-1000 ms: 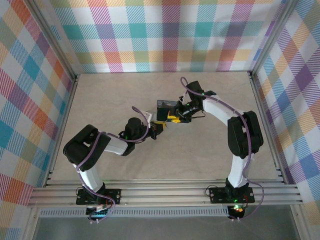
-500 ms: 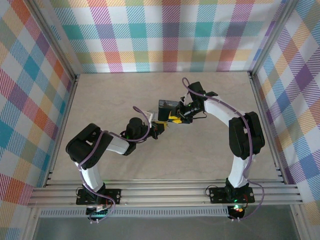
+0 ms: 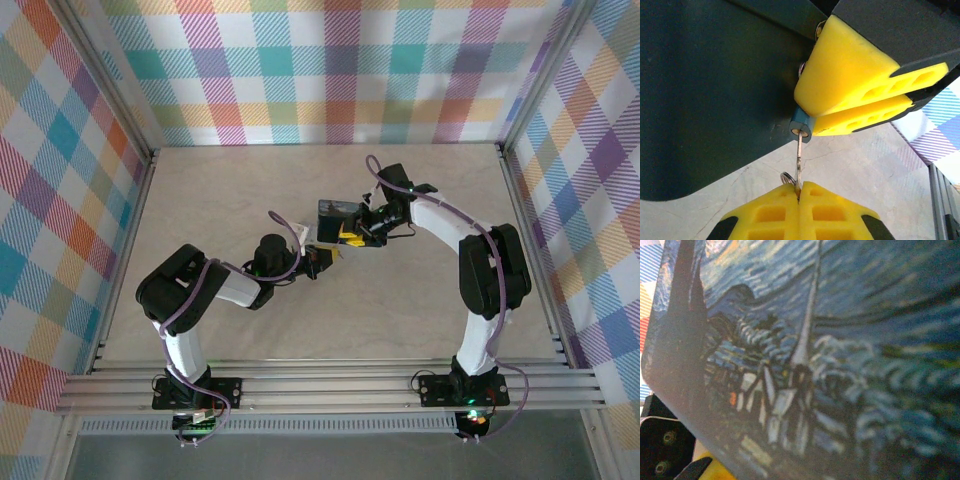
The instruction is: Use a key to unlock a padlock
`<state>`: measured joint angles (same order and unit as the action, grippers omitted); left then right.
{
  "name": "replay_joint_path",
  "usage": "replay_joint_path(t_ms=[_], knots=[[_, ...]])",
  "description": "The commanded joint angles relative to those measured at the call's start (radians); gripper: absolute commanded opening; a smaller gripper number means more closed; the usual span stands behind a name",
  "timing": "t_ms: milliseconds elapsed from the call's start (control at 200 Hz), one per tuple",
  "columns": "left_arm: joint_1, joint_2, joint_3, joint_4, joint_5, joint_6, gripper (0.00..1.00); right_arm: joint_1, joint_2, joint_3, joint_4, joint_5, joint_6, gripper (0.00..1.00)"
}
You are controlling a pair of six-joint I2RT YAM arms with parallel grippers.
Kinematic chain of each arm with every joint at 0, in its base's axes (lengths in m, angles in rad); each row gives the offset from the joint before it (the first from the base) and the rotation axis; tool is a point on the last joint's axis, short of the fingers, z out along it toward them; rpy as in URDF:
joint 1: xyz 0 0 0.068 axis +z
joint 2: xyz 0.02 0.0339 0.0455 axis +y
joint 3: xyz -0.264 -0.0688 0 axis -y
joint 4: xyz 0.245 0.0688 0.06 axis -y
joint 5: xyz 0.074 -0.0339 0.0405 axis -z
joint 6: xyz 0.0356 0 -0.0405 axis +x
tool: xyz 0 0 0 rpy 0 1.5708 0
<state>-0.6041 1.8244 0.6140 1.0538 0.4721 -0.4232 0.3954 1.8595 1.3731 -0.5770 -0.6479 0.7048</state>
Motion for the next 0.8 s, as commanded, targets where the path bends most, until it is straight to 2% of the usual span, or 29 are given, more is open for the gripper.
replay_joint_path(t_ms=[0, 330, 795], knots=[[0.015, 0.001, 0.024, 0.077, 0.067, -0.009, 0.0, 0.005, -0.042, -0.009, 0.012, -0.054, -0.041, 0.0], [0.056, 0.03, 0.021, 0.103, 0.157, -0.025, 0.0, -0.008, -0.047, -0.008, 0.008, -0.082, -0.048, 0.0], [0.078, 0.078, 0.022, 0.193, 0.212, -0.076, 0.0, -0.012, -0.043, 0.004, -0.016, -0.115, -0.073, 0.0]])
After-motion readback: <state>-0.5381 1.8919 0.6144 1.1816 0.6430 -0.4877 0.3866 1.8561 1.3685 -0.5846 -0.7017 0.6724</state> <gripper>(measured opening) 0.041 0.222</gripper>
